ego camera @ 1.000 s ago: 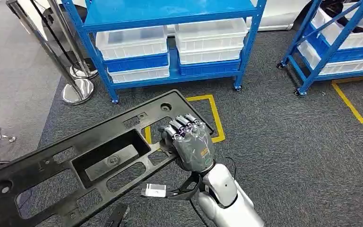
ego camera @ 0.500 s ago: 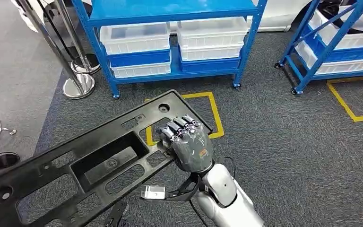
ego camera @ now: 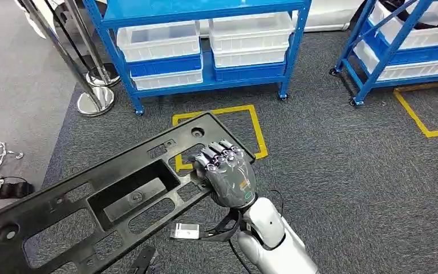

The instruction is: Take the parts from the cabinet and place them on the table.

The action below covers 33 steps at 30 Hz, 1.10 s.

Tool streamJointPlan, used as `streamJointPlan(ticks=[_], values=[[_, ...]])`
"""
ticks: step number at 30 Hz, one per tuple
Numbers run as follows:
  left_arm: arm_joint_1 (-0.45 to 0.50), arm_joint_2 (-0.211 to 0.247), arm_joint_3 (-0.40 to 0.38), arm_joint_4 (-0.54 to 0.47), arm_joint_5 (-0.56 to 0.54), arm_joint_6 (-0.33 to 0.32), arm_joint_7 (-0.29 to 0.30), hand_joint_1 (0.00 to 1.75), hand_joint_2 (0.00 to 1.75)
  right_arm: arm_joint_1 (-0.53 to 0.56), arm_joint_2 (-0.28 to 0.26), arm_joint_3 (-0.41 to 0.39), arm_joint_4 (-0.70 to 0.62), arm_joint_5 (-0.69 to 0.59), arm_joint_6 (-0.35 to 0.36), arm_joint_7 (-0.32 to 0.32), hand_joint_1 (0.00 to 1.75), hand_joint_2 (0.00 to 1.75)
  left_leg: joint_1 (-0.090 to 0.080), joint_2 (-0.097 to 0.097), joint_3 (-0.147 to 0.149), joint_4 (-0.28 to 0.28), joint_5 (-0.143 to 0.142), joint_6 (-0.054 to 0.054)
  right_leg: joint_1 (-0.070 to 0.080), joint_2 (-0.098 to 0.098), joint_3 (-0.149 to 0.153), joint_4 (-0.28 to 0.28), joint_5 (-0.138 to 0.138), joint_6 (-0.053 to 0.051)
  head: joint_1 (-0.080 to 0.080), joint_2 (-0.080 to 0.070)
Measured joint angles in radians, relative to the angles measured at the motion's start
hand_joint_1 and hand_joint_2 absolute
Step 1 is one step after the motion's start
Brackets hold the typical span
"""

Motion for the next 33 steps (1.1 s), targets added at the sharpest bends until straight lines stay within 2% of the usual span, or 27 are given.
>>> streamJointPlan(ticks=[1,2,3,5,6,7,8,10,11,12,13,15,16,17,20,21,22,23,25,26,27,28,29,30,31,32,33], values=[[-0.002,0.0,0.0,0.0,-0.002,0.0,0.0,0.0,1.75,-0.001,0.0,0.0,0.0,-0.005,0.002,0.003,1.75,1.75,-0.005,-0.002,0.044,-0.081,-0.006,0.01,-0.001,-0.001,-0.001,0.0,0.004,0.003,0.0,0.0],[-0.003,0.0,-0.001,0.0,-0.005,0.0,0.001,0.0,1.75,-0.002,0.0,0.0,0.0,-0.015,0.01,0.005,1.75,1.75,-0.009,-0.002,0.061,-0.108,-0.008,0.01,0.0,-0.001,-0.004,-0.001,0.012,0.011,0.001,0.0],[-0.003,0.0,-0.002,0.0,-0.005,0.0,0.001,0.0,1.75,-0.002,0.0,0.0,0.0,-0.025,0.018,0.005,1.75,1.75,-0.013,-0.004,0.057,-0.106,-0.002,0.01,-0.005,-0.002,-0.004,-0.006,0.019,0.017,0.0,0.0],[-0.002,0.002,-0.002,0.0,-0.003,0.005,0.004,0.0,1.75,-0.002,0.0,0.001,-0.003,-0.048,0.031,0.002,1.75,1.75,-0.018,-0.004,0.051,-0.114,0.01,0.021,-0.008,-0.002,-0.003,-0.019,0.036,0.03,0.0,0.0],[-0.002,0.002,-0.002,0.0,-0.001,0.006,0.004,0.0,1.75,-0.003,-0.001,0.001,-0.005,-0.056,0.034,-0.001,1.75,1.75,-0.006,-0.001,0.053,-0.144,0.034,0.03,-0.001,0.0,-0.006,-0.022,0.037,0.035,0.0,0.0],[-0.005,0.002,-0.002,0.0,0.002,0.008,0.004,0.0,1.75,-0.006,-0.003,0.002,-0.006,-0.069,0.041,-0.005,1.75,1.75,-0.006,0.005,0.054,-0.152,0.047,0.033,-0.004,0.0,-0.014,-0.012,0.014,0.038,0.001,0.0],[-0.008,0.002,-0.002,0.0,0.006,0.009,0.003,0.0,1.75,-0.011,-0.004,0.002,-0.006,-0.08,0.045,-0.009,1.75,1.75,-0.006,0.005,0.044,-0.156,0.058,0.045,-0.005,0.001,-0.032,0.034,-0.042,0.041,0.001,0.0],[-0.009,0.003,-0.002,0.0,0.006,0.009,0.001,0.0,1.75,-0.011,-0.006,0.004,-0.006,-0.098,0.047,-0.018,1.75,1.75,-0.007,0.006,0.023,-0.151,0.07,0.045,-0.006,0.001,-0.076,0.178,-0.135,0.049,0.001,0.0],[-0.008,0.004,-0.002,0.0,0.005,0.009,0.0,0.0,1.75,-0.011,-0.007,0.004,-0.006,-0.104,0.047,-0.019,1.75,1.75,-0.007,0.006,0.011,-0.147,0.074,0.045,-0.007,0.001,-0.092,0.238,-0.152,0.053,0.001,0.0],[-0.008,0.005,-0.002,0.0,0.002,0.009,-0.002,0.0,1.75,-0.011,-0.009,0.005,-0.006,-0.107,0.047,-0.019,1.75,1.75,-0.007,0.006,-0.002,-0.14,0.078,0.043,-0.008,0.001,-0.09,0.26,-0.141,0.057,0.001,0.0],[-0.007,0.006,-0.002,0.0,-0.002,0.01,-0.002,0.0,1.75,-0.011,-0.011,0.005,-0.006,-0.108,0.047,-0.02,1.75,1.75,-0.006,0.006,-0.013,-0.133,0.08,0.042,-0.011,0.0,-0.067,0.239,-0.113,0.059,0.001,0.0],[-0.008,0.008,-0.003,0.0,-0.01,0.016,-0.001,0.0,1.75,-0.011,-0.012,0.005,-0.009,-0.113,0.044,-0.024,1.75,1.75,-0.004,0.005,-0.034,-0.112,0.082,0.037,-0.017,-0.001,0.038,0.091,-0.052,0.061,0.001,0.0],[-0.008,0.01,-0.003,0.0,-0.012,0.018,0.001,0.0,1.75,-0.011,-0.012,0.005,-0.013,-0.119,0.043,-0.028,1.75,1.75,-0.004,0.005,-0.043,-0.098,0.08,0.031,-0.019,-0.003,0.086,0.01,-0.066,0.059,0.001,0.0],[-0.009,0.012,-0.004,0.0,-0.013,0.018,0.001,0.0,1.75,-0.009,-0.012,0.005,-0.02,-0.122,0.042,-0.037,1.75,1.75,-0.009,0.005,-0.056,-0.088,0.079,0.025,-0.008,-0.001,0.097,-0.009,-0.078,0.054,0.0,0.0],[-0.005,0.016,-0.006,0.0,-0.018,0.014,-0.003,0.0,1.75,0.001,-0.017,0.005,-0.029,-0.121,0.036,-0.048,1.75,1.75,-0.006,0.005,-0.059,-0.085,0.09,0.006,-0.005,0.002,0.086,-0.008,-0.07,0.034,0.001,0.0],[-0.004,0.018,-0.007,0.0,-0.023,0.013,-0.005,0.0,1.75,0.004,-0.018,0.005,-0.031,-0.121,0.035,-0.049,1.75,1.75,-0.005,0.004,-0.062,-0.083,0.091,0.001,-0.008,0.001,0.085,-0.015,-0.063,0.023,0.0,0.0],[-0.003,0.019,-0.008,0.0,-0.023,0.015,-0.005,0.0,1.75,0.006,-0.019,0.005,-0.034,-0.121,0.034,-0.051,1.75,1.75,-0.001,0.003,-0.069,-0.069,0.07,-0.006,-0.011,-0.001,0.083,-0.018,-0.057,0.014,0.001,0.0],[-0.003,0.02,-0.01,0.0,-0.023,0.016,-0.007,0.0,1.75,0.006,-0.019,0.005,-0.036,-0.121,0.034,-0.052,1.75,1.75,-0.001,0.002,-0.084,-0.029,0.031,-0.011,-0.012,-0.002,0.079,-0.019,-0.052,0.007,0.0,0.0],[-0.001,0.021,-0.01,0.0,-0.022,0.019,-0.008,0.0,1.75,0.01,-0.019,0.006,-0.039,-0.122,0.033,-0.055,1.75,1.75,0.004,0.002,-0.138,0.116,-0.054,-0.02,-0.01,-0.002,0.067,-0.019,-0.044,0.002,0.0,0.0],[0.001,0.021,-0.01,0.0,-0.022,0.019,-0.01,0.0,1.75,0.014,-0.019,0.006,-0.039,-0.123,0.033,-0.056,1.75,1.75,0.005,0.002,-0.162,0.187,-0.081,-0.023,-0.009,0.0,0.06,-0.017,-0.04,0.002,0.0,0.0],[0.003,0.021,-0.011,0.0,-0.022,0.019,-0.013,0.0,1.75,0.016,-0.019,0.006,-0.039,-0.123,0.033,-0.056,1.75,1.75,0.005,0.002,-0.167,0.213,-0.081,-0.024,-0.009,0.002,0.055,-0.016,-0.037,0.004,0.0,0.0],[0.005,0.021,-0.011,0.0,-0.02,0.019,-0.016,0.0,1.75,0.017,-0.019,0.006,-0.039,-0.123,0.033,-0.056,1.75,1.75,0.005,0.002,-0.149,0.19,-0.059,-0.023,-0.009,0.007,0.051,-0.014,-0.034,0.005,0.0,0.0],[0.005,0.021,-0.011,0.0,-0.016,0.02,-0.017,0.0,1.75,0.017,-0.019,0.006,-0.039,-0.123,0.034,-0.057,1.75,1.75,0.005,0.0,-0.112,0.132,-0.024,-0.02,-0.009,0.016,0.048,-0.013,-0.032,0.008,0.0,0.0],[0.005,0.021,-0.011,0.0,-0.01,0.024,-0.018,0.0,1.75,0.016,-0.019,0.008,-0.04,-0.123,0.037,-0.057,1.75,1.75,0.005,-0.009,-0.058,0.043,0.018,-0.014,-0.009,0.022,0.047,-0.012,-0.03,0.01,0.0,0.0],[0.005,0.021,-0.011,0.0,-0.005,0.027,-0.019,0.0,1.75,0.015,-0.019,0.01,-0.042,-0.123,0.04,-0.058,1.75,1.75,0.005,-0.034,-0.007,-0.048,0.045,-0.005,-0.009,0.029,0.047,-0.012,-0.029,0.013,0.0,0.0],[0.005,0.023,-0.011,0.0,-0.003,0.028,-0.02,0.0,1.75,0.012,-0.019,0.013,-0.043,-0.123,0.04,-0.058,1.75,1.75,0.004,-0.07,0.021,-0.082,0.024,0.003,-0.009,0.033,0.041,-0.013,-0.024,0.02,0.001,0.0],[0.006,0.022,-0.011,0.0,-0.001,0.028,-0.021,0.0,1.75,0.009,-0.019,0.018,-0.043,-0.122,0.044,-0.058,1.75,1.75,0.001,-0.068,0.018,-0.097,0.03,0.001,-0.012,0.041,0.039,-0.014,-0.017,0.027,-0.001,0.0]])
